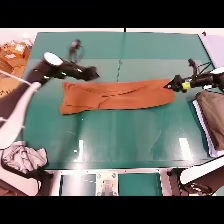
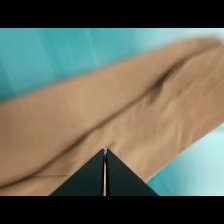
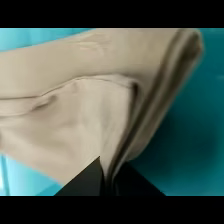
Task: Fold the shirts.
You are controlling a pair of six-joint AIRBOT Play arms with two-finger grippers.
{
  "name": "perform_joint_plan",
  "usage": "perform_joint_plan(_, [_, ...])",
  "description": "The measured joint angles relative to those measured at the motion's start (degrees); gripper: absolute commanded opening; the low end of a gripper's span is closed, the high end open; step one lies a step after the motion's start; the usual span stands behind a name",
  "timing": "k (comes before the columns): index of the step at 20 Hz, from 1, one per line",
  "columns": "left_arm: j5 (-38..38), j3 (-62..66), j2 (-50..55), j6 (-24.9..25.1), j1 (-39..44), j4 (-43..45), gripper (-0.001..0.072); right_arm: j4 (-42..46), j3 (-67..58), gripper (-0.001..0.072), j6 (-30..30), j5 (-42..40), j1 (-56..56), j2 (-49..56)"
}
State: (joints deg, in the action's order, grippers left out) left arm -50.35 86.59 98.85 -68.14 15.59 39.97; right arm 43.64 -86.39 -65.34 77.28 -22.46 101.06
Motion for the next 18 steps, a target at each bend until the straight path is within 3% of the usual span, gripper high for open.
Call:
perform_joint_plan(5, [8.09,3.41,10.84,-2.14,12.98,-3.26,0.0029,-0.79,-0.33,0.0013,-4.07,5.18,1.18,-10.58])
perform_joint_plan(9, [9.60,10.62,18.95,-4.24,19.23,-8.13,0.0029,-1.53,-0.37,0.0013,-5.79,8.37,2.23,-16.70])
perform_joint_plan(15, [5.40,18.51,24.17,-5.27,20.79,-11.19,0.0028,-2.03,-0.28,0.0013,-6.51,9.53,2.60,-19.96])
perform_joint_plan(18, [-2.78,23.28,24.09,-5.20,17.25,-10.73,0.0027,-2.36,-0.28,0.0013,-6.56,9.53,2.69,-20.31])
